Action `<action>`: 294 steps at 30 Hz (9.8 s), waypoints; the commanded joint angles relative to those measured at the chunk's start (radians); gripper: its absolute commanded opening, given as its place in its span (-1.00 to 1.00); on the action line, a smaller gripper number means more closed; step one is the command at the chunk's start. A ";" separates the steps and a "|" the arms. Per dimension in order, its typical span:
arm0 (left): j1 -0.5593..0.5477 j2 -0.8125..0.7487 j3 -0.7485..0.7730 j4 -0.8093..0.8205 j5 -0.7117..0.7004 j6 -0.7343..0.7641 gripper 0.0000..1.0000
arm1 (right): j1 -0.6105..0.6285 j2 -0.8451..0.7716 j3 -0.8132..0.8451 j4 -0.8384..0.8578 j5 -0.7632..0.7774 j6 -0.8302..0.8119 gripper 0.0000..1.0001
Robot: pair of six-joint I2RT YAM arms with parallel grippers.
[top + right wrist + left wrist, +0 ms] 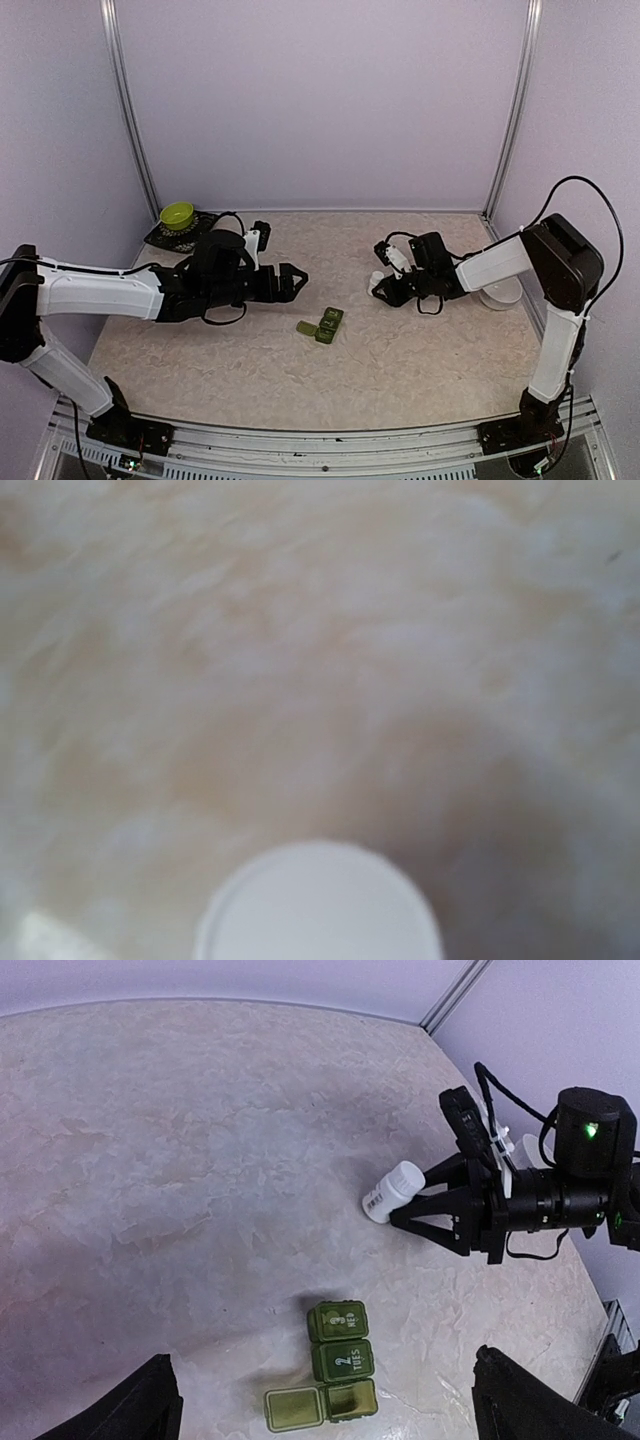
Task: Sort the pills into containers
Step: Place the pill bottle at the center of the board, then close the pill bottle at the center of the board, then pass from the left arm to the right, then pass from the right arm to the left, then pass from the left arm to the right
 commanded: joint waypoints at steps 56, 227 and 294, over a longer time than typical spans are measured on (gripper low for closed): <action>-0.209 0.767 0.945 -0.558 0.163 0.435 0.73 | 0.160 -1.119 -0.459 -0.546 0.523 0.494 1.00; -0.443 -0.017 0.220 0.161 0.420 0.884 0.28 | 0.376 -0.981 -0.553 0.581 -0.672 0.755 -1.00; -0.429 0.046 0.342 -0.101 0.638 0.910 -0.86 | 0.397 -0.963 -0.430 0.147 -0.852 0.544 0.19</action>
